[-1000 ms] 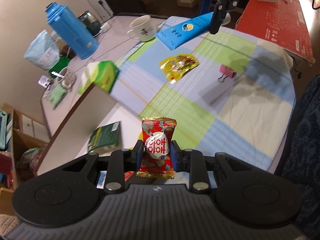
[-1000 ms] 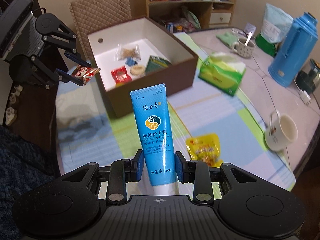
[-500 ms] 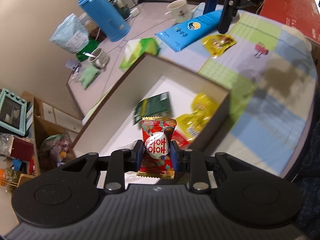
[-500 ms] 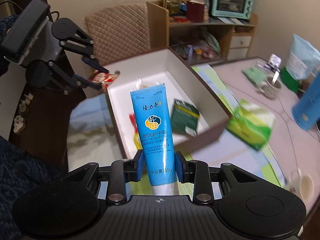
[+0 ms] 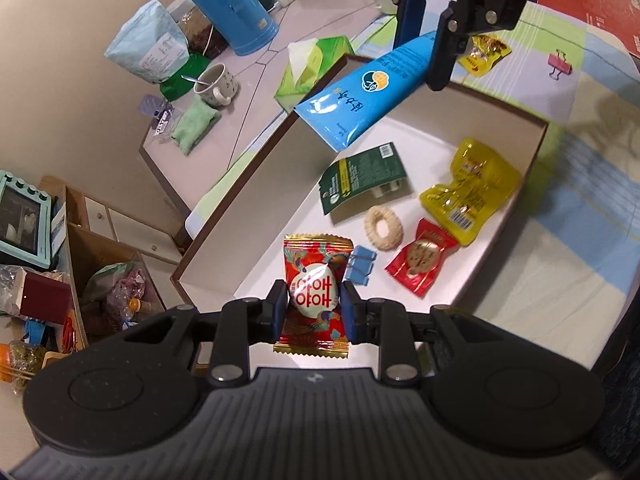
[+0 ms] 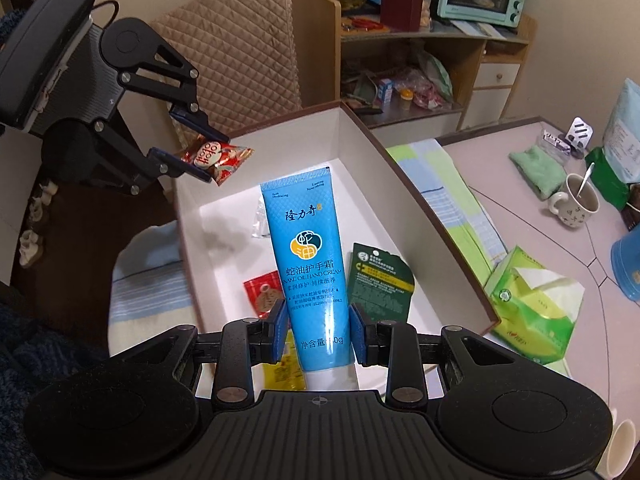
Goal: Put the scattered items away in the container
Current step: 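Open both tools to drop the red candy packet and blue tube into the box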
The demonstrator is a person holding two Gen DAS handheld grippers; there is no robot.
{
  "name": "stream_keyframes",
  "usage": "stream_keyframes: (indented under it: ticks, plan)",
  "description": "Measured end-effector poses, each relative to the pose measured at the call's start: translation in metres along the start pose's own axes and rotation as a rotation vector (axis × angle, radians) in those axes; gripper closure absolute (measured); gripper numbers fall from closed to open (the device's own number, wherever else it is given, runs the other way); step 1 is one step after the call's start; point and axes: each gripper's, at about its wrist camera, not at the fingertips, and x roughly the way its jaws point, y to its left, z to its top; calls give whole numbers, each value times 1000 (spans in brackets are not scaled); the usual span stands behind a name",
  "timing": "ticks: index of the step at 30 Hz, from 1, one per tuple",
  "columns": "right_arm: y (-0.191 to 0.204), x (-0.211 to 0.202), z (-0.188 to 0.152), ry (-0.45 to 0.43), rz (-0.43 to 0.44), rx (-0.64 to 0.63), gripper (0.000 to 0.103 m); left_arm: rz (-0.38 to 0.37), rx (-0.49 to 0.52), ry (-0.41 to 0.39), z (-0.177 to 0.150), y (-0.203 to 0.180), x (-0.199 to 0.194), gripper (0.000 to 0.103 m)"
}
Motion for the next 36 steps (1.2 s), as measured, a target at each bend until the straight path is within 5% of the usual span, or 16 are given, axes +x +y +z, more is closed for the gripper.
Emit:
stream_keyframes:
  ticks: [22, 36]
  plan:
    - [-49, 94, 37, 152, -7, 2, 72, -91, 15, 64, -8, 57, 108, 79]
    - [-68, 145, 63, 183, 28, 13, 72, -86, -85, 61, -13, 91, 149, 74]
